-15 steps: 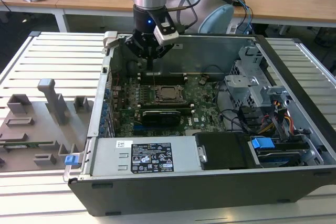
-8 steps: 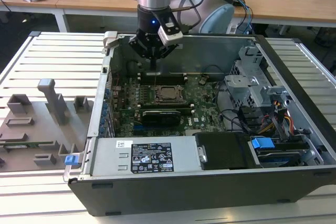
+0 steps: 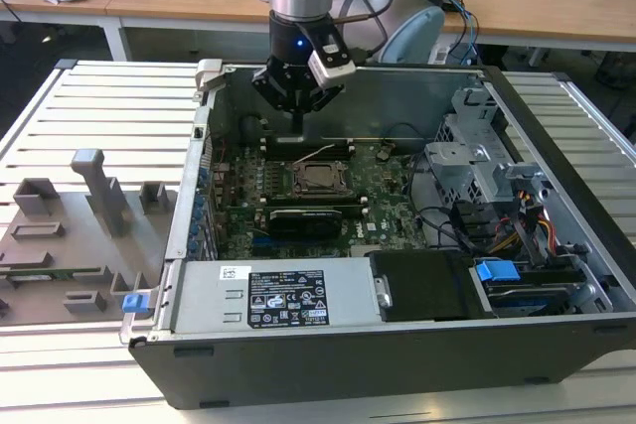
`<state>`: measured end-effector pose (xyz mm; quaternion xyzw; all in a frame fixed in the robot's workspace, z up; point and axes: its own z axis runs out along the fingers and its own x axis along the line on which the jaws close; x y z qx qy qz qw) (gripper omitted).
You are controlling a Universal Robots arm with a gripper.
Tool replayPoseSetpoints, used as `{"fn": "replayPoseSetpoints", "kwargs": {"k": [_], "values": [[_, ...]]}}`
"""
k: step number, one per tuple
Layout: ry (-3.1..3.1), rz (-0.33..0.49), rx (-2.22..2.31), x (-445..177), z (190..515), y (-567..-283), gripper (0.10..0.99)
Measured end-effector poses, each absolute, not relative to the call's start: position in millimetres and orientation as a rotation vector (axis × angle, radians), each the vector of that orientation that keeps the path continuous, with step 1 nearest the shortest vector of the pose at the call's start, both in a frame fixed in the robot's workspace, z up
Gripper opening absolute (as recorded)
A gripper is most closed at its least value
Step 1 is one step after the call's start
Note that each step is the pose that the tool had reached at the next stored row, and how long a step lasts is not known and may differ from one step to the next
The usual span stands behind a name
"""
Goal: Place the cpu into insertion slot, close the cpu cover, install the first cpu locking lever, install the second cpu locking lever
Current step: 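Install the first cpu locking lever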
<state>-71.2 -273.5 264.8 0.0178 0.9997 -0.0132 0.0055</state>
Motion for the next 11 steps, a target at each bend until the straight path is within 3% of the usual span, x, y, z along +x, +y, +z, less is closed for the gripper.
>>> {"fn": "replayPoseSetpoints", "kwargs": {"k": [11], "values": [[3.130,-0.041,0.056,-70.6,261.6,-273.4,0.106]]}}
